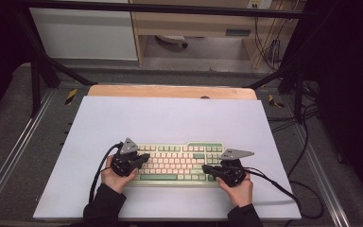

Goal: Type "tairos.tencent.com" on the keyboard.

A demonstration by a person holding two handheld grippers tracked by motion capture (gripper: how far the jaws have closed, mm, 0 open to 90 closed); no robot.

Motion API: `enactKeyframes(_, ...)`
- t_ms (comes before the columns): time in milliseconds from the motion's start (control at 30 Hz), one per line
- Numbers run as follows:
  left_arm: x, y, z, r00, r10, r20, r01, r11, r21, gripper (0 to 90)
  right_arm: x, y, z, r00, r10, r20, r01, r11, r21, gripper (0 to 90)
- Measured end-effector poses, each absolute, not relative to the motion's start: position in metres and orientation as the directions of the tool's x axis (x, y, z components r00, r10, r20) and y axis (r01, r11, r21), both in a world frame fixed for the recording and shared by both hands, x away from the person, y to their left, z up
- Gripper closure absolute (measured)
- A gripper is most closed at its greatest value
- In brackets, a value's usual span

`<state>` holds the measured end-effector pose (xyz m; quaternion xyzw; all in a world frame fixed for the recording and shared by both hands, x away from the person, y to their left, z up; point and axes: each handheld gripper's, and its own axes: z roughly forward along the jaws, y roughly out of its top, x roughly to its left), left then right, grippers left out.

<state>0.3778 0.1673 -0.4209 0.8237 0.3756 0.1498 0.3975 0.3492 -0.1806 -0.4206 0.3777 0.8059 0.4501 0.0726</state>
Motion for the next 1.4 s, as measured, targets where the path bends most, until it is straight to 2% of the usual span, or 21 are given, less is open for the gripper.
enactKeyframes(633, 0.379, 0.162, -0.431, 0.684, 0.729, -0.029, 0.49, -0.429, 0.759, 89.9, 0.349, -0.181, -0.421, -0.706, 0.675, 0.216, 0.54, 0.316, 0.78, 90.0)
enactKeyframes(1400, 0.368, 0.171, -0.421, 0.69, 0.722, -0.046, 0.482, -0.412, 0.773, 90.0, 0.348, -0.181, -0.42, -0.705, 0.679, 0.205, 0.535, 0.319, 0.783, 90.0)
